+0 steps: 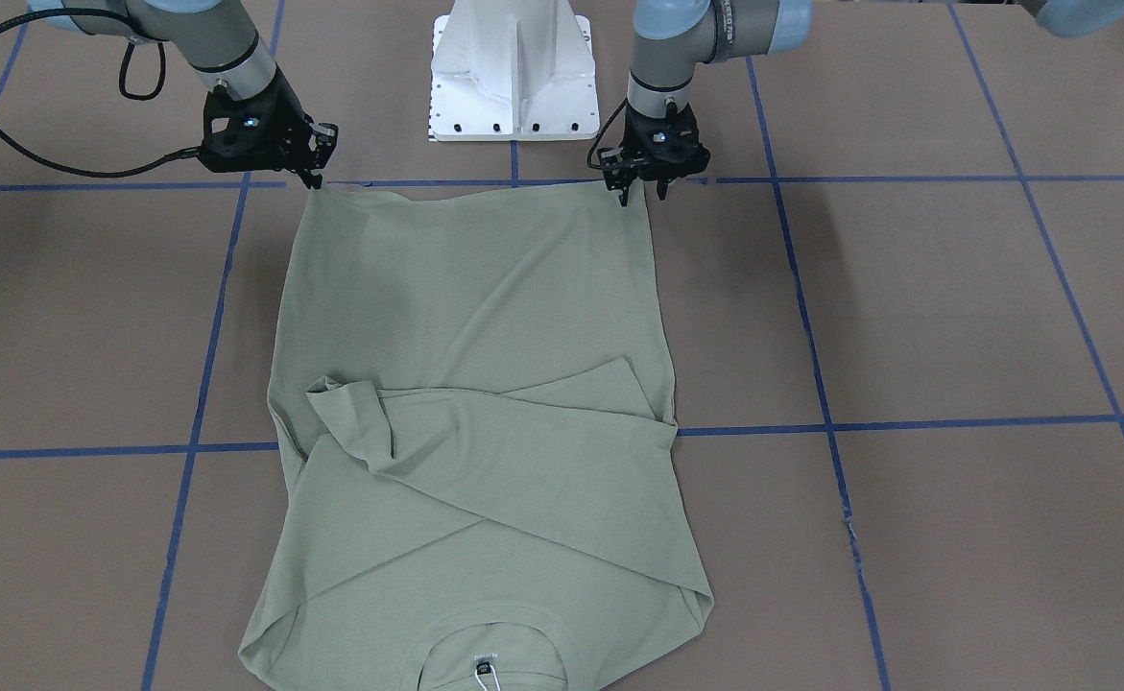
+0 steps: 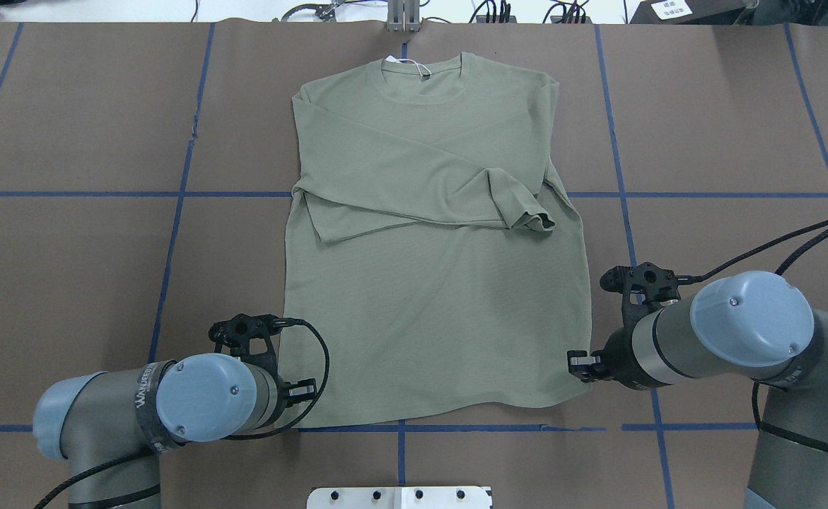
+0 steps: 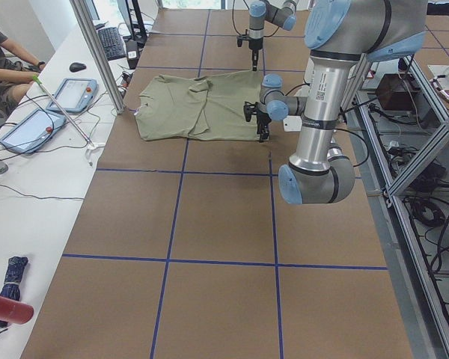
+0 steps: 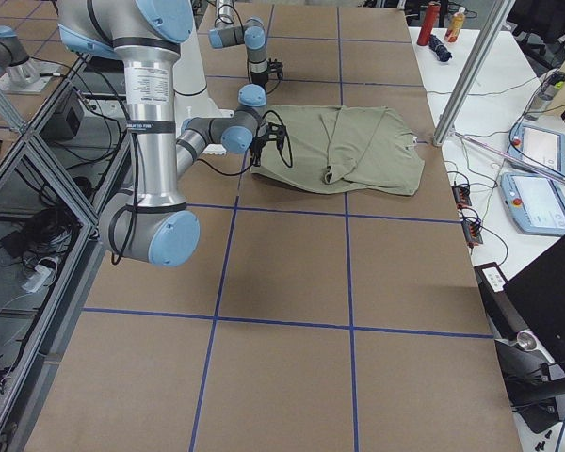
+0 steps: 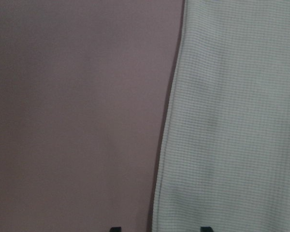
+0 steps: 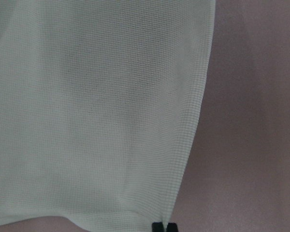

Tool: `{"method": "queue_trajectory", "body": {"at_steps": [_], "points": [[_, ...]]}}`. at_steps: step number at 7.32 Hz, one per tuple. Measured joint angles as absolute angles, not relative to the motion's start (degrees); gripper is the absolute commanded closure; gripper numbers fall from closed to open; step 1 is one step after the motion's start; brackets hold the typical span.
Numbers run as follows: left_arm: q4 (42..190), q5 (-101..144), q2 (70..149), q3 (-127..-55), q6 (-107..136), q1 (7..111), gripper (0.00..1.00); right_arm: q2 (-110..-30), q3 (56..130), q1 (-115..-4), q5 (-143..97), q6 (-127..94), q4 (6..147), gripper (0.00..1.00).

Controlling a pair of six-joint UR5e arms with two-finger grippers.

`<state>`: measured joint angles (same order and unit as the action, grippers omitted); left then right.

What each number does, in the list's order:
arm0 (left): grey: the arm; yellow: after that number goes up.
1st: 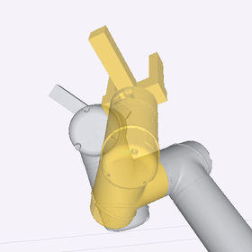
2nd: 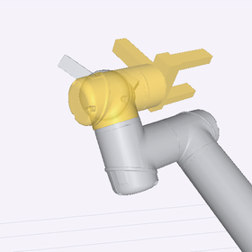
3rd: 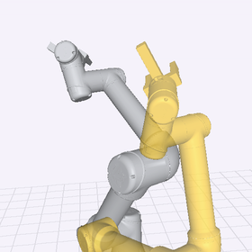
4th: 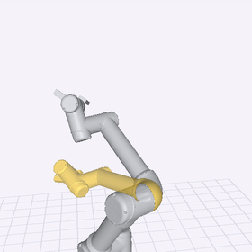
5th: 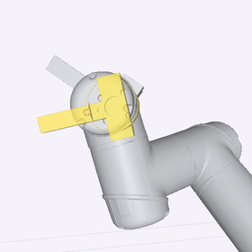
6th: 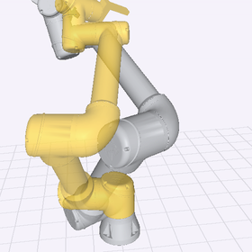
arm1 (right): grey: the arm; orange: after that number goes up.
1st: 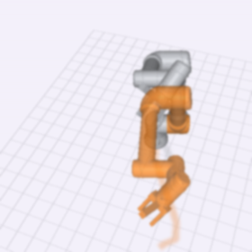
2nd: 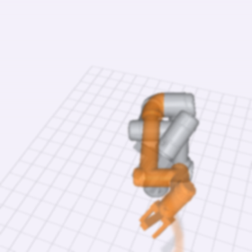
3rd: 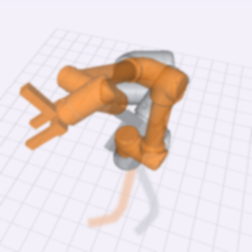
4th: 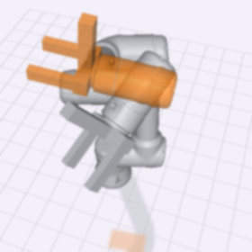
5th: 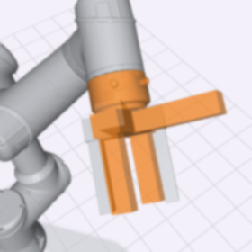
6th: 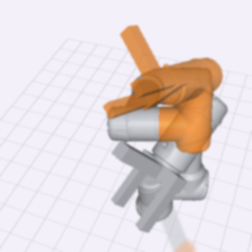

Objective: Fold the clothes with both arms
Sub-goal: 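Move the left gripper to the other hem corner nearest the robot, then close the left gripper on the hem corner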

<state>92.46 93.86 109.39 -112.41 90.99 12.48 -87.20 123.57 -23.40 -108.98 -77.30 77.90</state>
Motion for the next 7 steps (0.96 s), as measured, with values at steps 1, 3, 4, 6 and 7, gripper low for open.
{"method": "queue_trajectory", "body": {"at_steps": [1,3,4,6,7], "points": [[92.5,94.2,109.4,-112.5,91.1,12.4,0.37,-87.3,123.6,-23.5,-109.0,-77.3,77.9,1.0],[92.5,94.9,109.5,-112.7,91.2,12.2,0.39,-87.3,123.6,-23.7,-109.1,-77.3,77.9,1.0],[92.5,95.0,109.5,-112.7,91.2,12.2,0.43,-87.4,123.6,-24.0,-109.3,-77.3,77.9,1.0],[92.4,95.1,109.5,-112.8,91.2,12.1,0.54,-87.4,123.7,-24.5,-109.7,-77.3,77.9,1.0],[92.4,95.1,109.6,-112.7,91.2,12.1,0.54,-87.3,123.7,-24.7,-109.8,-77.3,77.9,1.0]]}}
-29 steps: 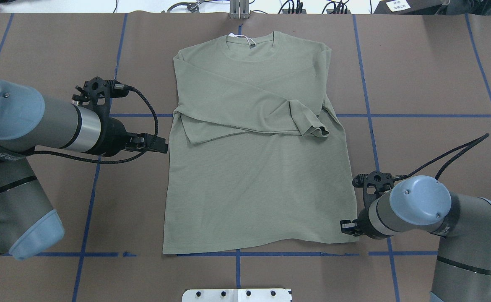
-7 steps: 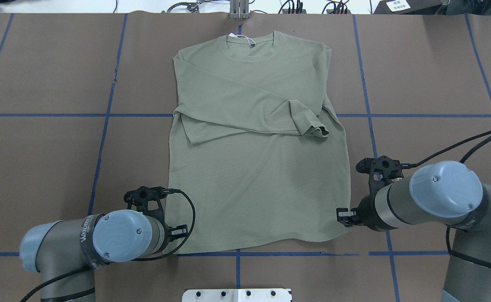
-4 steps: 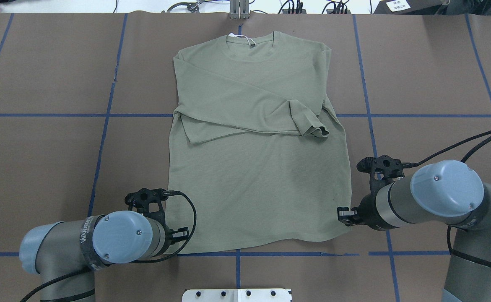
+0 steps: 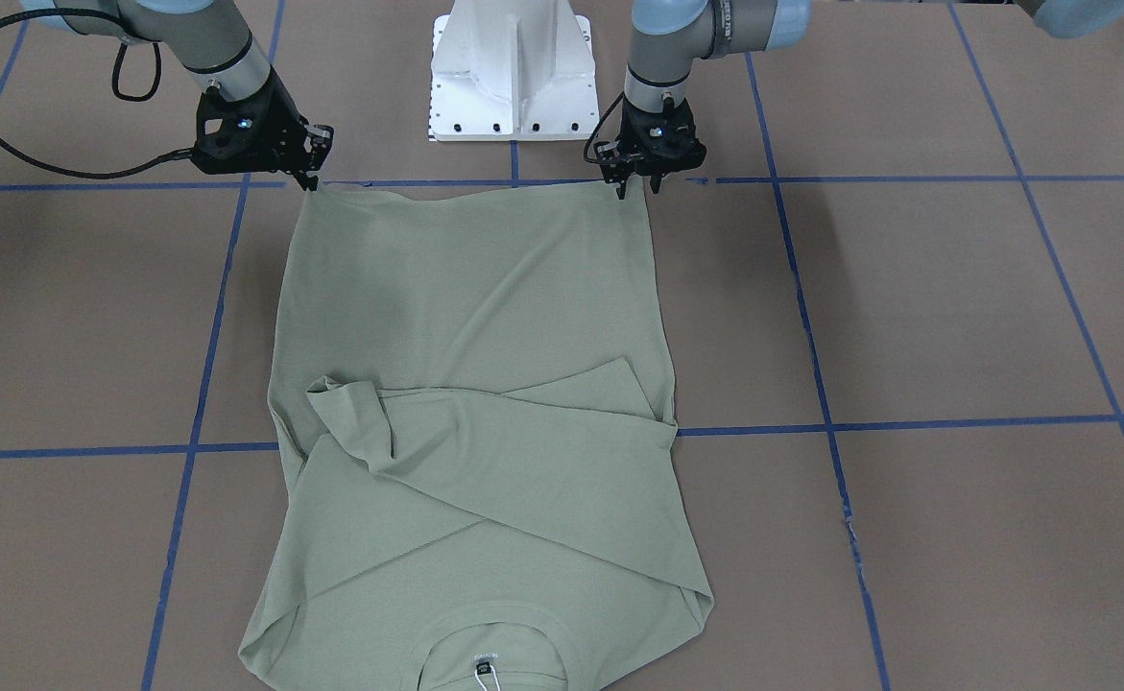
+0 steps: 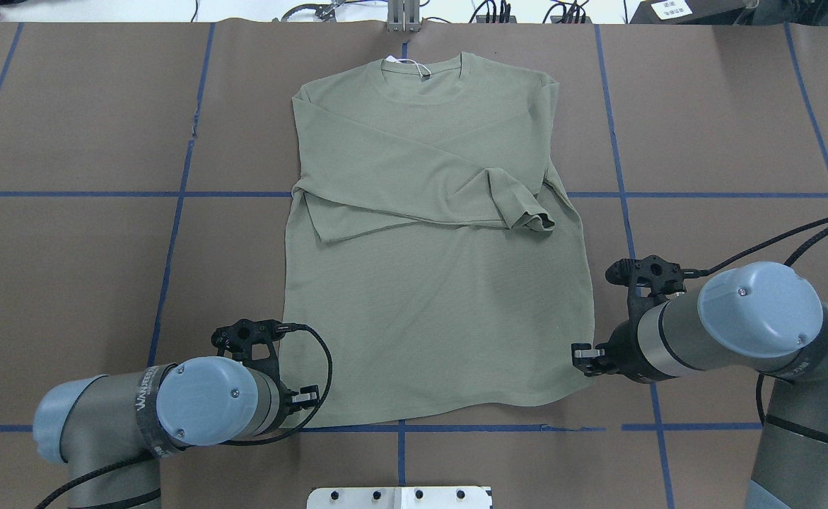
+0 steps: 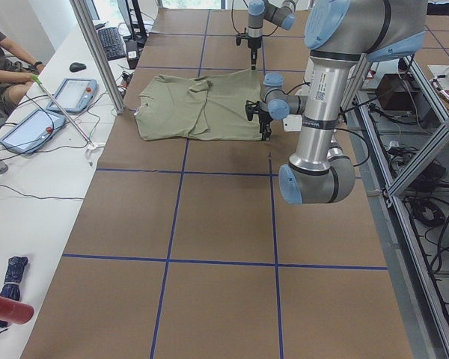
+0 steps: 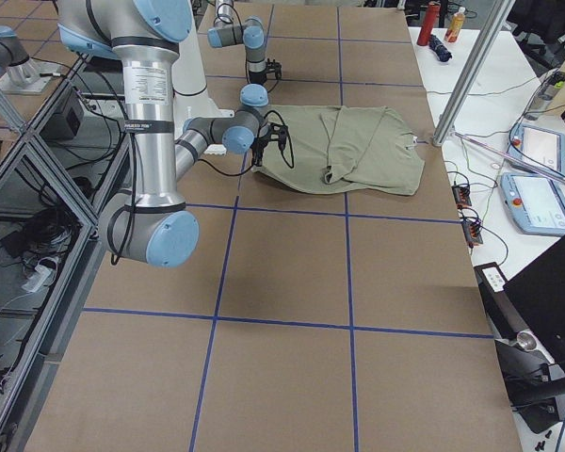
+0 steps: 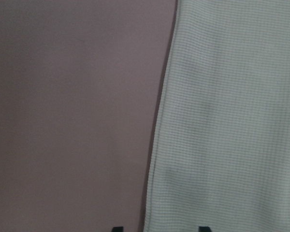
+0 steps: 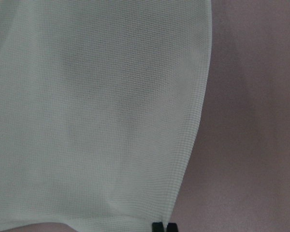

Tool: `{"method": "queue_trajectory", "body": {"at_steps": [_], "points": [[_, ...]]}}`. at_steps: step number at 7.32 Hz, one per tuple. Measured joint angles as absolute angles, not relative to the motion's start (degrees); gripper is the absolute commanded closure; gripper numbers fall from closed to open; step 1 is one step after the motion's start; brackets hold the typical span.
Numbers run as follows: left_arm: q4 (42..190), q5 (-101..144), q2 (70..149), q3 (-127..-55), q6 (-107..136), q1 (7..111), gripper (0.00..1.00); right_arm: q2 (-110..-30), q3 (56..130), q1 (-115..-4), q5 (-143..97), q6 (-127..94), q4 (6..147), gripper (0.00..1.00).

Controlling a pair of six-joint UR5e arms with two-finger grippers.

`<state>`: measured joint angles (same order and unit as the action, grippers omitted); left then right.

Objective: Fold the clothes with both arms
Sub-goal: 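Close the left gripper on the hem corner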

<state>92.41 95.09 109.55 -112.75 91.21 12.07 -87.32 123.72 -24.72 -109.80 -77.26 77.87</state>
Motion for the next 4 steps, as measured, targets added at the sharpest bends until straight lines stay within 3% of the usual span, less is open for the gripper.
{"method": "queue_trajectory", "body": {"at_steps": [2,4], "points": [[92.4,95.1,109.5,-112.7,91.2,12.0,0.54,-87.3,123.7,-25.0,-109.9,-77.3,77.9,1.0],[92.4,95.1,109.5,-112.6,91.2,12.0,0.71,-87.3,123.7,-25.1,-109.9,-77.3,77.9,1.0]]}}
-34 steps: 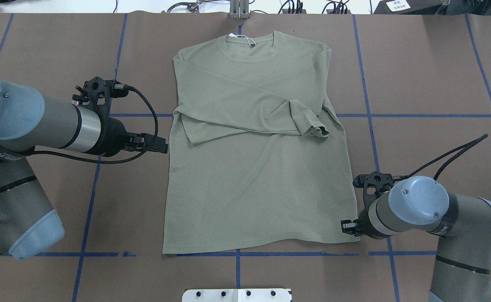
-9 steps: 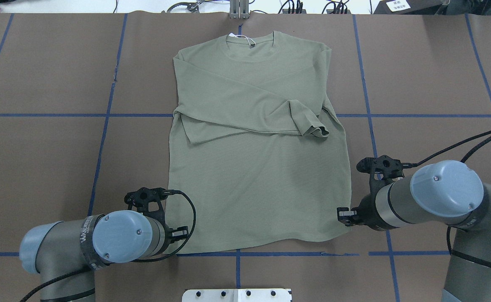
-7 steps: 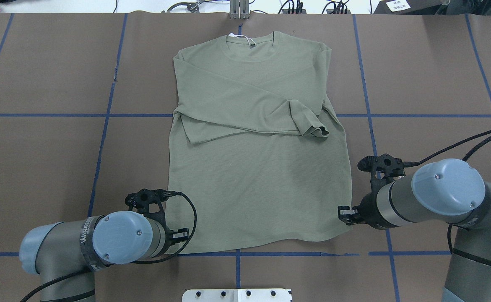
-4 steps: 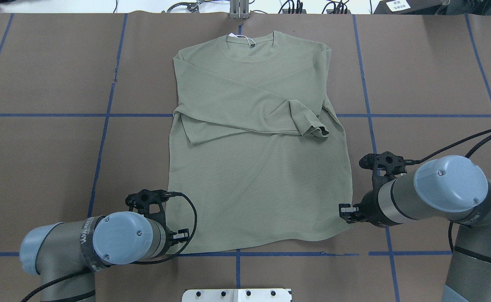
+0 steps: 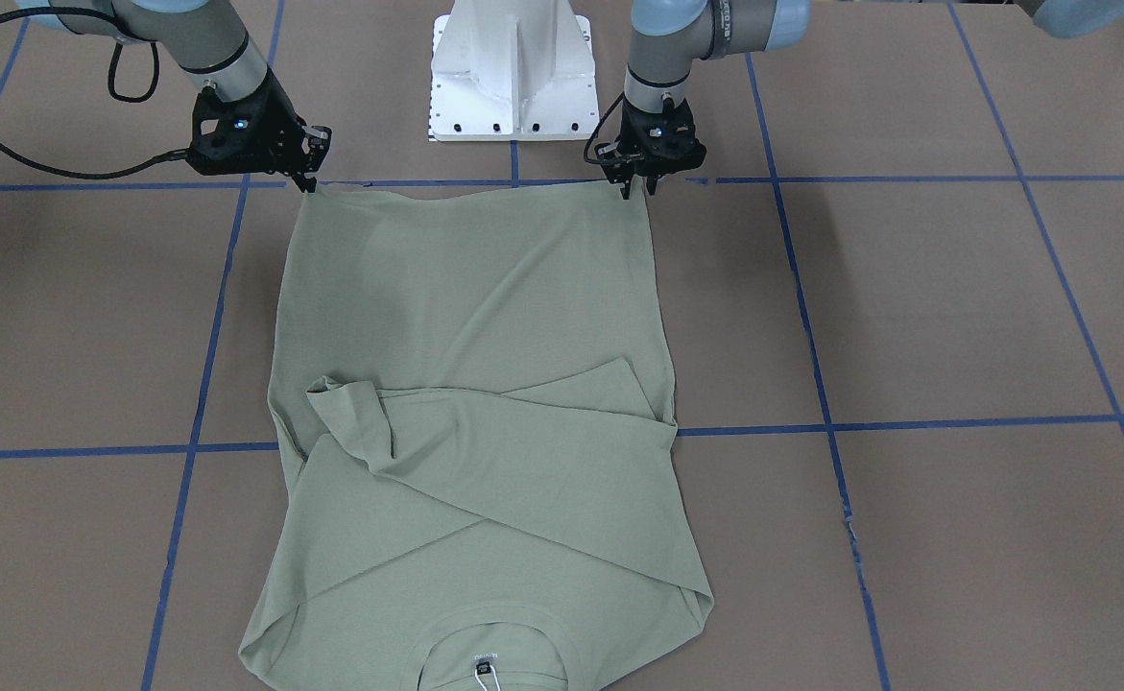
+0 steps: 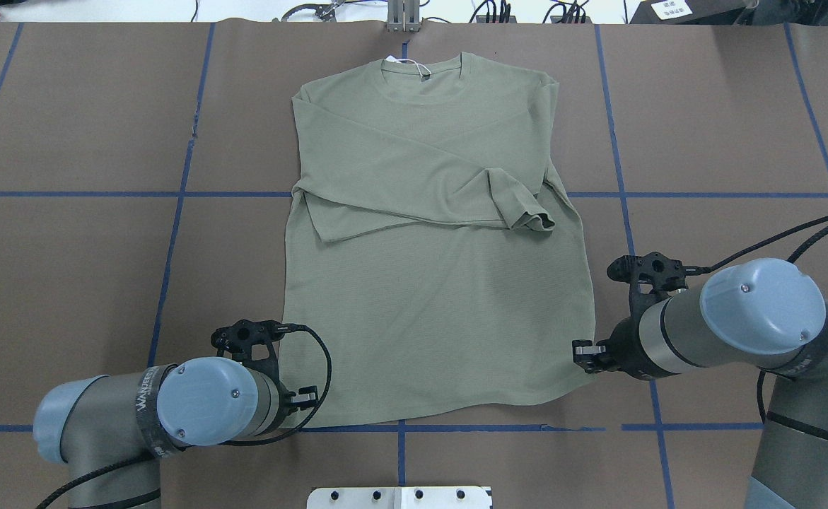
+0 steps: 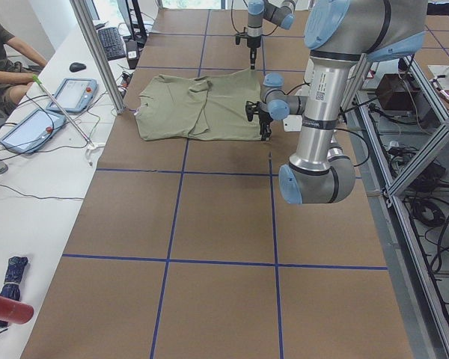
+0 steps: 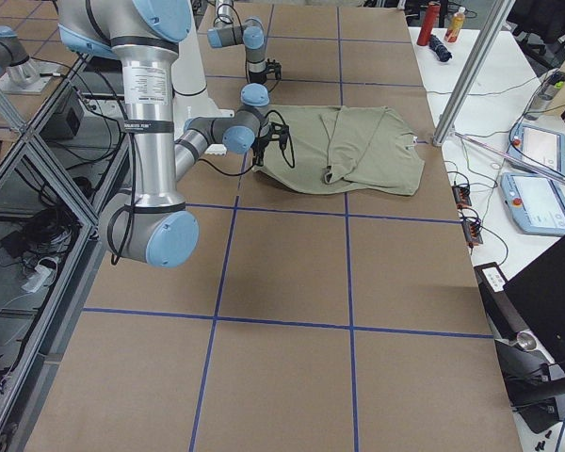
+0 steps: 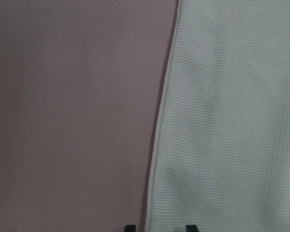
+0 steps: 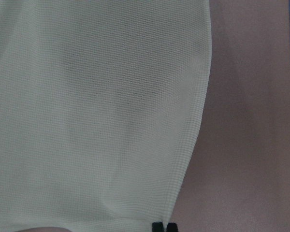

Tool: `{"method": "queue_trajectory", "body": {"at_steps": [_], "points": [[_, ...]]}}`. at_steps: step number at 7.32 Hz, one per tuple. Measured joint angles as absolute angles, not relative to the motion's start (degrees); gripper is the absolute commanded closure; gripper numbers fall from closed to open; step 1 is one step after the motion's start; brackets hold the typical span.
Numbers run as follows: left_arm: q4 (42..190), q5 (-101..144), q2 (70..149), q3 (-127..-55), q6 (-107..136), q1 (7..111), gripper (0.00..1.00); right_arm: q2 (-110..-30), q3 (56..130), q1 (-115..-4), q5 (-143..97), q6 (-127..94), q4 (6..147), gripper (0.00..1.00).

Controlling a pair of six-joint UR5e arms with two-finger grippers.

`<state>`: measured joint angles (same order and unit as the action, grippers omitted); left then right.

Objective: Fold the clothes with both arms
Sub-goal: 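Close the left gripper on the hem corner, then lift the hem with both grippers and carry it toward the collar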

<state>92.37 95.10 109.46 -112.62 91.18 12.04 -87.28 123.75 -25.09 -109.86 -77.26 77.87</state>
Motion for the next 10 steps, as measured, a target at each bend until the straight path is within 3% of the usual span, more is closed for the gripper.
{"method": "queue_trajectory", "body": {"at_steps": [2,6,10], "points": [[92.4,95.1,109.4,-112.7,91.2,12.0,1.0,-87.3,123.7,-25.2,-109.9,-77.2,77.9,1.0],[91.1,95.6,109.6,-113.4,91.2,11.5,1.0,-87.4,123.8,-25.4,-110.2,-77.2,77.9,1.0],[82.9,97.7,109.5,-122.5,90.8,11.5,1.0,-88.2,125.5,-29.9,-119.1,-76.5,77.8,1.0]]}}
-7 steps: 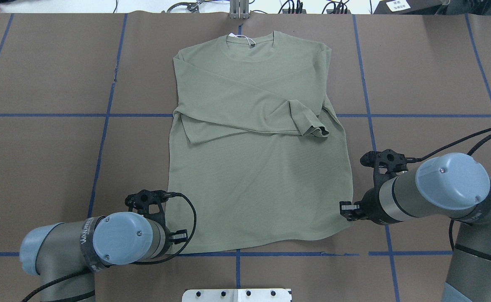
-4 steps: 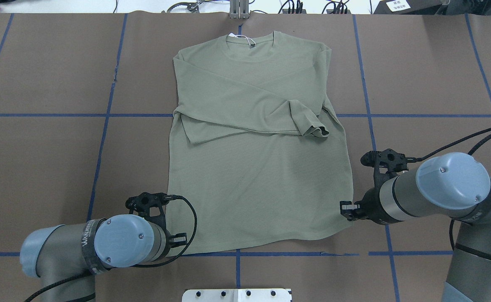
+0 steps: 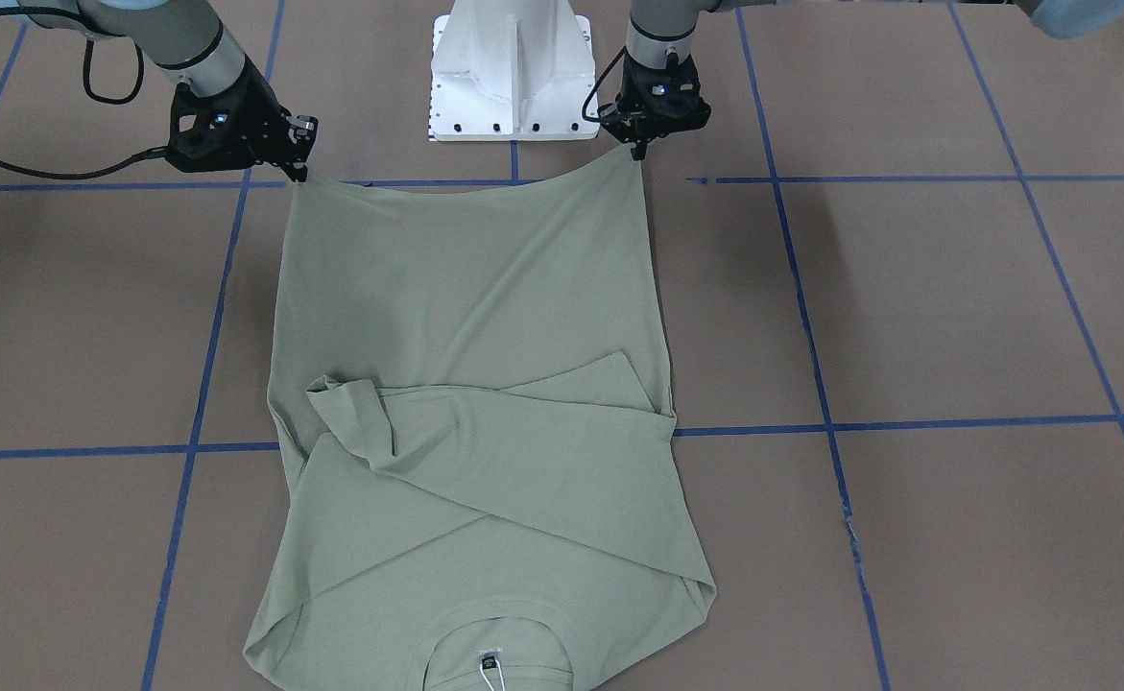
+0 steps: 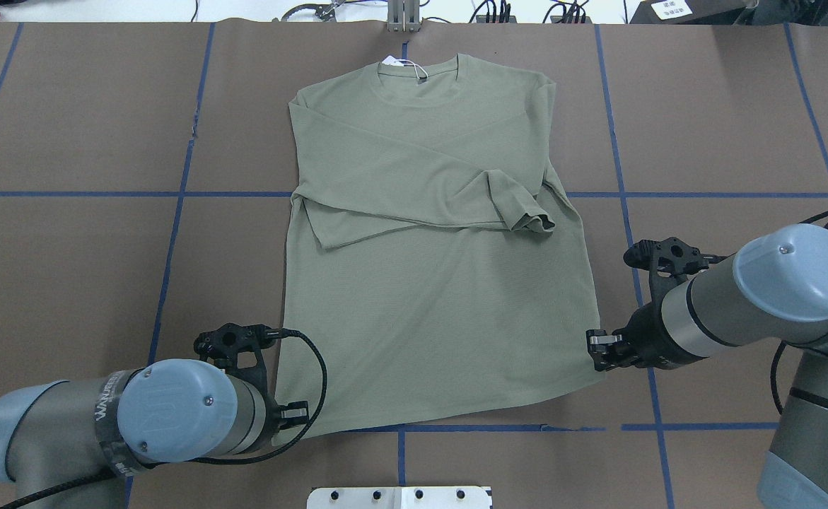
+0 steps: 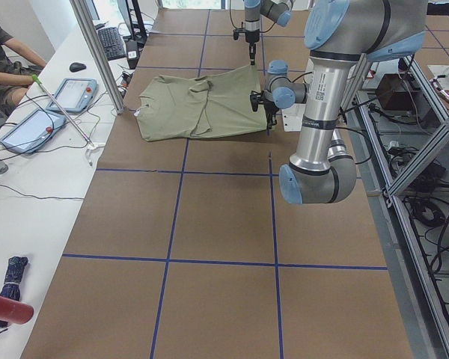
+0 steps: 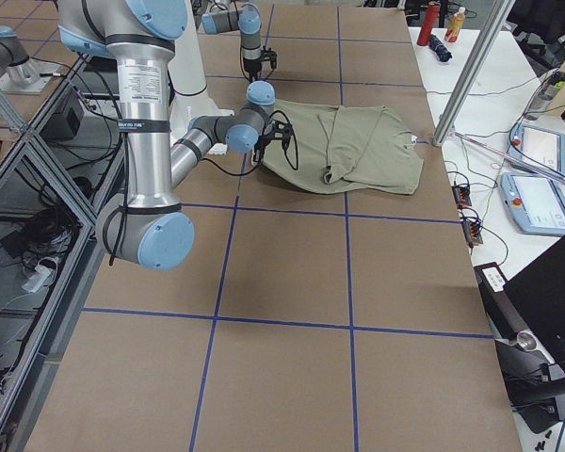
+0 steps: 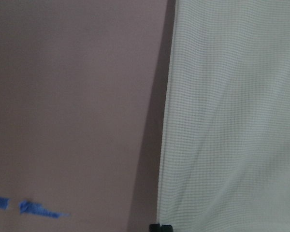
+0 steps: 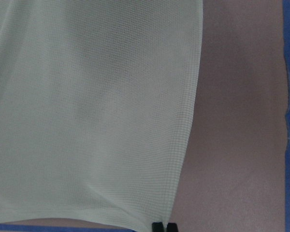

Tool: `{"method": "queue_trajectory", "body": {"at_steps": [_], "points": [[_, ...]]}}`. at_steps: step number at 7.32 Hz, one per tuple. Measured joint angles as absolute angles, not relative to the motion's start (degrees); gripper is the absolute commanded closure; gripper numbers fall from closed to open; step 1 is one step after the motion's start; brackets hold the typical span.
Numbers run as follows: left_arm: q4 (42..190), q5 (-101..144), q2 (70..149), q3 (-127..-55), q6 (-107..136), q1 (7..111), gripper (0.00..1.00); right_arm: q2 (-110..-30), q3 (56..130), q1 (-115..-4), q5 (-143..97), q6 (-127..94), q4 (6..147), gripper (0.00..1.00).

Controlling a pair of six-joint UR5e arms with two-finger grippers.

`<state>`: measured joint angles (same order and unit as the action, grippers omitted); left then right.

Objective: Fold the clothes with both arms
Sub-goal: 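Lift the hem with both grippers and carry it toward the collar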

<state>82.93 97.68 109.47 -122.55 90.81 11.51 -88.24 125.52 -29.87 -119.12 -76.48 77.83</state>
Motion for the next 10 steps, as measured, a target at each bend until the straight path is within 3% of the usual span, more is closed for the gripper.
{"method": "queue_trajectory", "body": {"at_steps": [6,8,10], "points": [[65.7,98.1,110.0,-140.5,90.8,5.8,1.0,-96.6,137.7,-31.1,-134.1,-77.0,75.9,1.0],[65.9,98.1,111.0,-139.9,87.9,8.1,1.0,-95.0,133.0,-34.6,-133.9,-76.8,72.0,1.0],[67.0,99.9,111.6,-138.3,79.6,17.8,1.0,-92.8,125.2,-41.9,-133.8,-76.7,64.4,1.0]]}}
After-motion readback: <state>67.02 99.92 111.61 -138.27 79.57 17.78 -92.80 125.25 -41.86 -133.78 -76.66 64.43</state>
